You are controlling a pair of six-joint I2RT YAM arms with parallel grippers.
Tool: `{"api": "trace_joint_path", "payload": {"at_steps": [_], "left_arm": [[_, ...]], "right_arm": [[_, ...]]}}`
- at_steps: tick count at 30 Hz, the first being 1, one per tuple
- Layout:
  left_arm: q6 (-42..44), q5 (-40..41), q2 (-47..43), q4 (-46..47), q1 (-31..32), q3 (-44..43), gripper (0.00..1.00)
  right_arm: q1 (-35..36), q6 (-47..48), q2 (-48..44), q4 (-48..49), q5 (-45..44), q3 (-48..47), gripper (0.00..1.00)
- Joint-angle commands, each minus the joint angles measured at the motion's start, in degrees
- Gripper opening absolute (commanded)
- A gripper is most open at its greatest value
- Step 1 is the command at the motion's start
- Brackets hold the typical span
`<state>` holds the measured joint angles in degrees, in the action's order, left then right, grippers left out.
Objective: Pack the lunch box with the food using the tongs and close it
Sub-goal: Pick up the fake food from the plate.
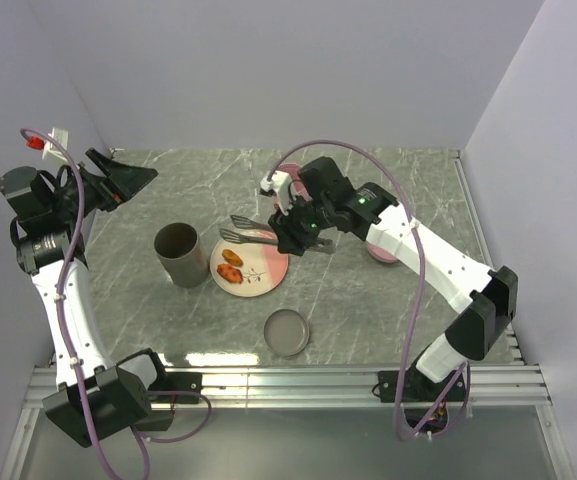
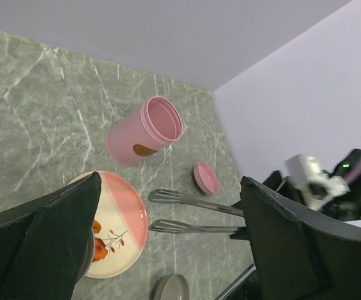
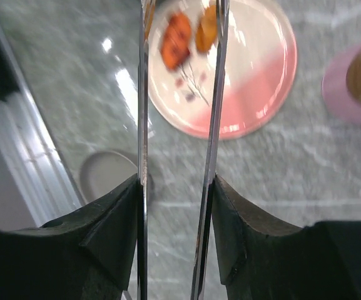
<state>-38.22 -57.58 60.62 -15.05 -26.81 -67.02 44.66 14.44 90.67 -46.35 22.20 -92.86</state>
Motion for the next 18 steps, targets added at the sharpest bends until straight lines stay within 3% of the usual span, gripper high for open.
{"api": "trace_joint_path", "payload": {"at_steps": [1, 18], "left_arm": [[-0.3, -0.2, -0.2, 2.5, -0.3, -2.1, 0.99], [1.2, 0.7, -0.9, 1.4, -0.3, -0.8, 0.99]], "right_arm": [[-0.6, 0.4, -0.9, 3.3, -3.8, 4.8, 0.53], [0.9, -2.6, 14.1, 6.8, -8.8, 0.7, 0.53]]}}
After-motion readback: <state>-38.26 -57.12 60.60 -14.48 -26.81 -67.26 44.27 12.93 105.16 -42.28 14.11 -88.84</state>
